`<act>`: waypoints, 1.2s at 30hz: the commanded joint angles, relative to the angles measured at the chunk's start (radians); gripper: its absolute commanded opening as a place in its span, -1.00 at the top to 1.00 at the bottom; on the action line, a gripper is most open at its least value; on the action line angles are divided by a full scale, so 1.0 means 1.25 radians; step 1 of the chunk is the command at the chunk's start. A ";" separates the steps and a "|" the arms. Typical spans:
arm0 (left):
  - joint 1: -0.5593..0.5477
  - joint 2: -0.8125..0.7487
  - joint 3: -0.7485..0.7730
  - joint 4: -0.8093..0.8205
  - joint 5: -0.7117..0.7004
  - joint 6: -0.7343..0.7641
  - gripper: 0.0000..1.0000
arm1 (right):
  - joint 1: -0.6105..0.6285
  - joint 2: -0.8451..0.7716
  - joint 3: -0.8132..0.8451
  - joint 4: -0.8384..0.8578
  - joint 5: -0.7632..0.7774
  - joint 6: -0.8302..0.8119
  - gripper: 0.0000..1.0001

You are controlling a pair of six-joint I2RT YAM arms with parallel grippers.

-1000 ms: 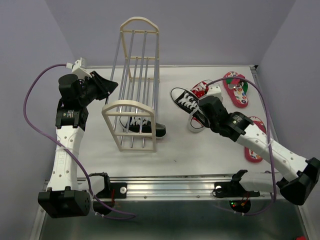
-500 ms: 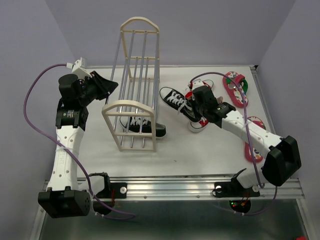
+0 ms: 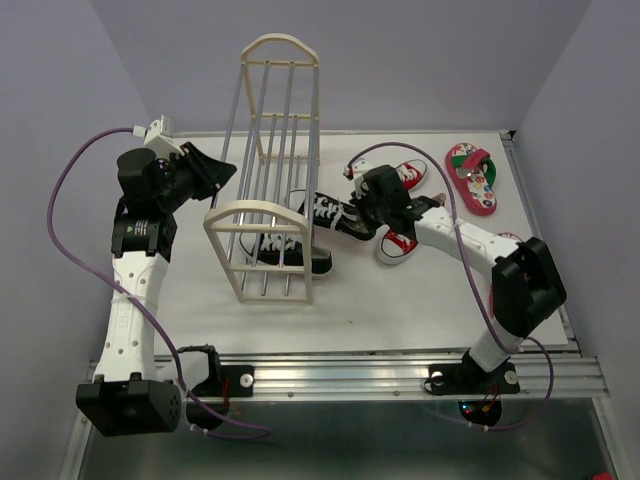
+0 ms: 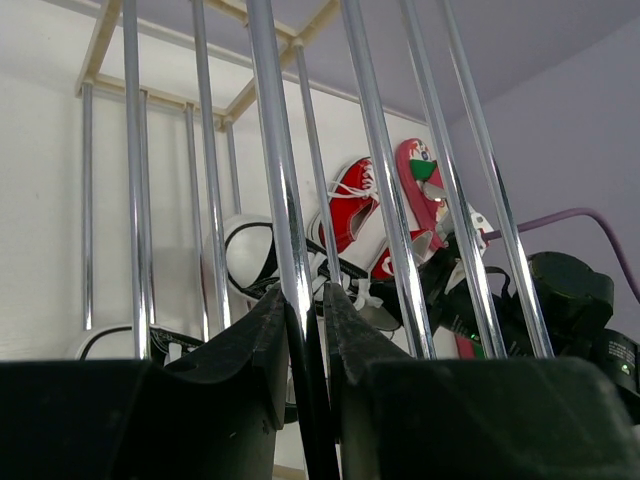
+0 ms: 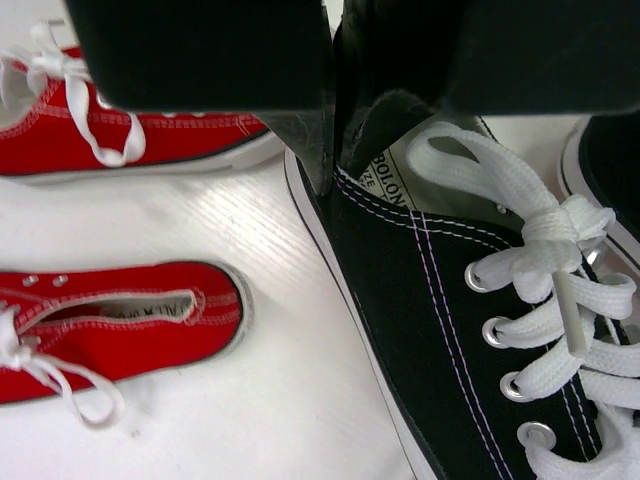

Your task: Place and organize the shoes onto the shoe shelf

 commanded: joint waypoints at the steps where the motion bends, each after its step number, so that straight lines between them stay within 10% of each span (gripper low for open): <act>1: -0.011 0.037 -0.068 -0.037 0.006 0.154 1.00 | -0.005 -0.008 0.046 0.213 -0.110 -0.016 0.99; 36: -0.013 0.055 -0.073 -0.024 0.026 0.159 1.00 | -0.005 0.246 0.288 0.234 -0.270 -0.055 0.99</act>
